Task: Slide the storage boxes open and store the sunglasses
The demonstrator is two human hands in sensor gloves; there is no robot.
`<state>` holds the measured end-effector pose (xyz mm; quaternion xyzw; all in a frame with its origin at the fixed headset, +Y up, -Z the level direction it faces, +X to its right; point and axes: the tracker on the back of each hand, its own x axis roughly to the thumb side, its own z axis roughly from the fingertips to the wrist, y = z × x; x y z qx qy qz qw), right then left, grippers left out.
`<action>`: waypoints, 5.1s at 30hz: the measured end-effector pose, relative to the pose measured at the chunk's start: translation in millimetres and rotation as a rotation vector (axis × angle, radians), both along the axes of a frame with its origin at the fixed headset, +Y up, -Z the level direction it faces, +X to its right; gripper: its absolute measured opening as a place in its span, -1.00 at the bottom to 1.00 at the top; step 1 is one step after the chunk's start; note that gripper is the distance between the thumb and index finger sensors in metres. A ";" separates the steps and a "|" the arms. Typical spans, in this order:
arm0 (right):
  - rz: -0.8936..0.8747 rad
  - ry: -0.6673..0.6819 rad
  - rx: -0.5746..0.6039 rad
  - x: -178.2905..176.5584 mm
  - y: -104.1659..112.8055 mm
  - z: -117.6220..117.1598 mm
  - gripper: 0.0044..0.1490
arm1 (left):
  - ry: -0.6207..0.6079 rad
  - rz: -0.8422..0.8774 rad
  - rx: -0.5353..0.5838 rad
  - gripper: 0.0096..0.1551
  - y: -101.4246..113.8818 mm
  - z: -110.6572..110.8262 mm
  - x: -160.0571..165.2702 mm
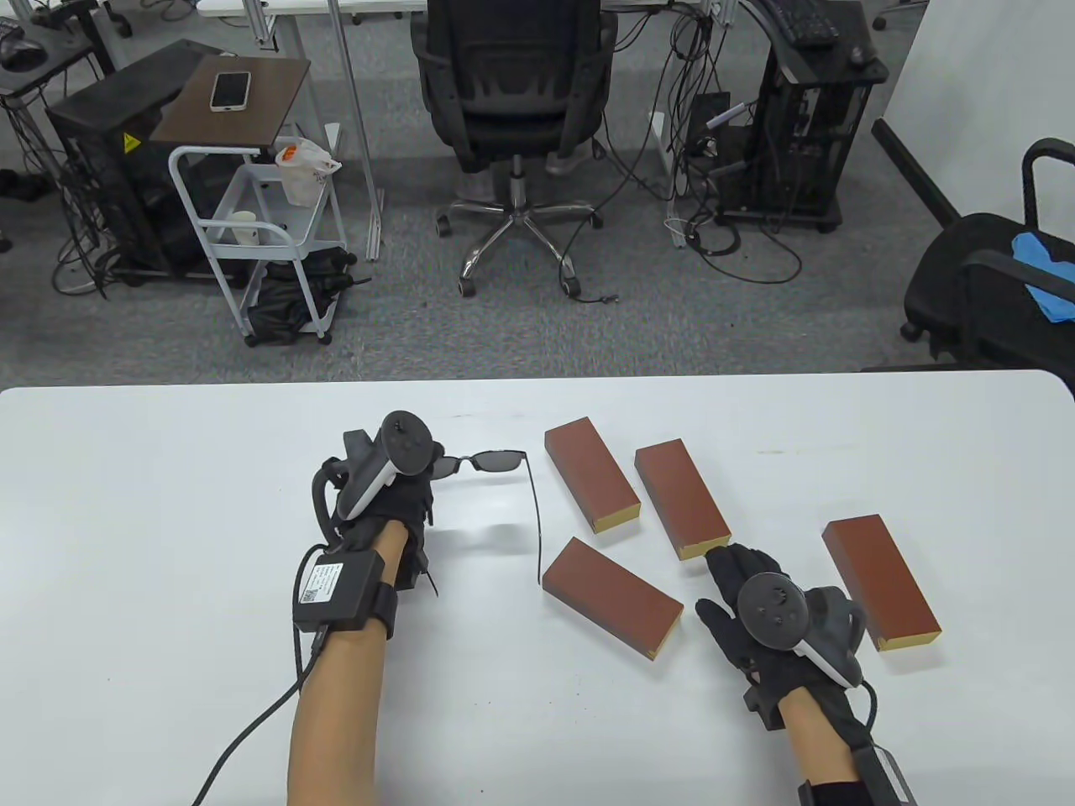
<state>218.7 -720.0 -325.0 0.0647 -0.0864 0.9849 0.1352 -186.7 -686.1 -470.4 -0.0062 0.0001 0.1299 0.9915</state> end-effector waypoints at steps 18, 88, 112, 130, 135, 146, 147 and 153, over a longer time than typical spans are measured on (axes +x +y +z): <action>-0.267 0.076 0.047 -6.2 11.3 6.2 -0.20 | -0.458 0.178 0.160 -0.52 20.9 102.9 118.8; -1.149 0.135 -0.050 -26.2 -1.0 15.2 -0.07 | 0.050 1.413 -0.253 -0.31 -43.5 149.0 81.8; -1.219 0.001 -0.059 -17.5 -4.6 17.1 -0.28 | 0.041 1.326 -0.170 -0.45 -44.5 148.7 81.7; -1.054 -0.183 0.006 3.6 0.9 20.3 -0.37 | -0.215 1.463 -0.271 -0.18 -48.3 154.0 103.7; -0.966 -0.186 0.028 5.4 6.6 21.1 -0.38 | -0.235 1.455 -0.314 -0.20 -49.6 154.4 103.6; -0.654 -0.081 0.144 -0.4 19.3 23.8 -0.38 | -0.174 1.301 -0.305 -0.47 -54.3 149.5 97.9; -0.575 -0.053 0.180 -5.3 22.8 25.6 -0.35 | -0.173 1.324 -0.327 -0.47 -56.4 149.2 97.5; -0.196 0.209 0.312 -41.7 37.8 36.6 -0.42 | -0.186 1.271 -0.319 -0.47 -59.9 149.7 98.9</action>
